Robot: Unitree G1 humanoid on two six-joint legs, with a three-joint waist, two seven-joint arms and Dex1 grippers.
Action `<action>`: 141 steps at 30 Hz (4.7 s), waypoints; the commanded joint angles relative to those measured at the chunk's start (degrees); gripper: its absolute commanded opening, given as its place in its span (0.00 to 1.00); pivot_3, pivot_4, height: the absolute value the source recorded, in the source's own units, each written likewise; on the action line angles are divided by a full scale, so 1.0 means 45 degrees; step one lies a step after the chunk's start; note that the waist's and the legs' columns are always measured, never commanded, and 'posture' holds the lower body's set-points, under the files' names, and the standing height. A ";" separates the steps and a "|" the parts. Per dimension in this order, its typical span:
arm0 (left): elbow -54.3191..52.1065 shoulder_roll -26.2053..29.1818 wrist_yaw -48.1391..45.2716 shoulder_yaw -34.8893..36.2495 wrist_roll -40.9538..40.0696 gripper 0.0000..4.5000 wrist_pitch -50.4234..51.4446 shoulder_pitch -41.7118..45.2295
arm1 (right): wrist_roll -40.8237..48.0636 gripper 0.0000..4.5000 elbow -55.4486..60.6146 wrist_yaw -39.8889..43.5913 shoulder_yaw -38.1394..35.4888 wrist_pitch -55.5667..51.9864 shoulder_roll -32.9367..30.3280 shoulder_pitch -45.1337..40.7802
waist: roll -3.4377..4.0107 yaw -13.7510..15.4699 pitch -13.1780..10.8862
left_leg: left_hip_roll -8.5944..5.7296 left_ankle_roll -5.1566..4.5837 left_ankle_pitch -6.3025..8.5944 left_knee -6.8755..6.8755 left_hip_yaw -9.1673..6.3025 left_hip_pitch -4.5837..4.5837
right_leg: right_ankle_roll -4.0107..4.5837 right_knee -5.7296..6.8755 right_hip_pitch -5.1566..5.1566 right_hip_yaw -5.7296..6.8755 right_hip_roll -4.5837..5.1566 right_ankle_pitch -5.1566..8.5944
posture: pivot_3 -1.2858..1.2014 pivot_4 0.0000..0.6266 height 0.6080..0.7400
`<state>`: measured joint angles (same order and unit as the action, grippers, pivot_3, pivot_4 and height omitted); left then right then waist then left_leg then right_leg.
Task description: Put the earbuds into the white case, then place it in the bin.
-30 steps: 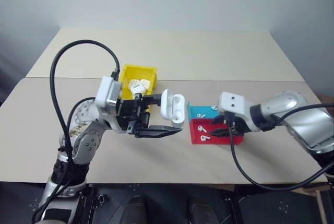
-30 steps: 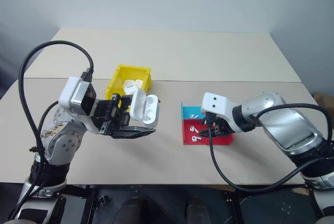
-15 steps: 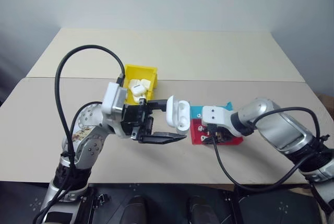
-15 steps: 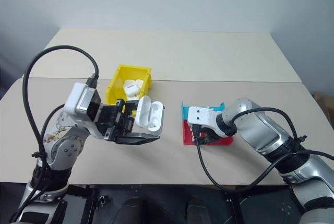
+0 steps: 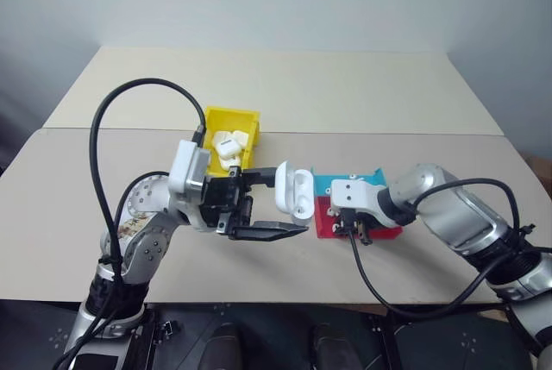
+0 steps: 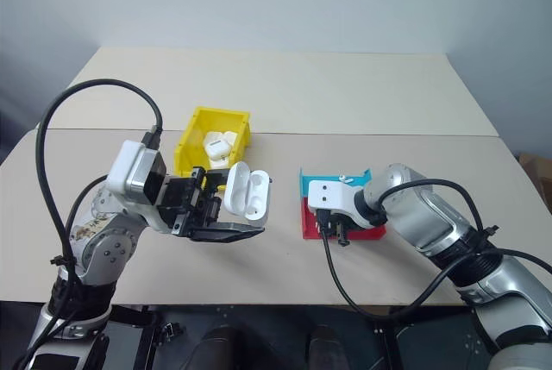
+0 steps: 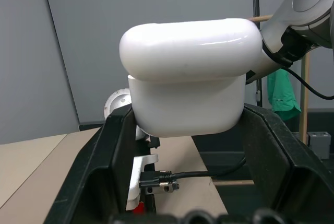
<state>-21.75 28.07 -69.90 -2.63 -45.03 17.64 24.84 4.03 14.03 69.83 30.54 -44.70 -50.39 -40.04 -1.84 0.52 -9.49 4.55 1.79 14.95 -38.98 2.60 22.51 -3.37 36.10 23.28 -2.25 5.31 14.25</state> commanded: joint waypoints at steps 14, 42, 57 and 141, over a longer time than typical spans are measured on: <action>0.0759 -0.0629 -0.0270 -0.0238 -0.0049 0.60 0.0053 0.1140 | 0.9253 0.14 0.4554 -0.3304 -1.3846 -0.3934 0.2903 0.2301 | 0.0000 0.0006 0.0000 | 0.0001 -0.0001 0.0001 -0.0002 -0.0016 0.0001 | -0.0001 0.0002 -0.0016 0.0009 -0.0003 -0.0001 | 0.52 0.24 1.00; 0.1316 -0.0805 -0.0189 -0.0403 0.0465 0.60 0.0351 0.1757 | 1.5745 0.14 0.5947 -0.9049 -1.0604 -0.1976 0.3163 0.1851 | 0.0008 -0.0150 0.0003 | 0.0002 -0.0002 0.0001 0.0018 -0.0027 0.0002 | -0.0001 -0.0003 -0.0012 0.0010 -0.0004 -0.0001 | 0.52 0.24 1.00; 0.1392 -0.0843 -0.0187 -0.0347 0.0537 0.60 0.0289 0.1839 | 1.3828 0.52 0.6005 -0.8638 -0.9389 -0.0462 0.2689 0.2475 | 0.0008 -0.0150 0.0002 | 0.0002 -0.0002 0.0001 0.0019 -0.0028 0.0007 | -0.0001 -0.0010 -0.0011 0.0012 -0.0004 0.0000 | 0.52 0.24 1.00; 0.0229 0.0596 0.1077 0.1315 0.0621 0.60 0.0021 0.0307 | -0.5150 0.24 -1.7135 0.2247 -0.0502 1.4430 0.5530 -0.7181 | 0.0053 -0.0415 -0.0020 | 0.0021 0.0089 -0.0053 0.0014 0.0026 0.0129 | 0.0003 0.0144 0.0192 -0.0005 -0.0012 -0.0009 | 0.52 0.24 1.00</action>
<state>-19.31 30.14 -65.56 1.58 -41.95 18.79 26.17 -19.12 -63.11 79.88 29.05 20.00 -25.63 -71.81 -1.60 -1.34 -9.58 4.65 2.19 14.71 -38.92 2.72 23.09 -3.36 36.75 24.14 -2.27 5.26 14.21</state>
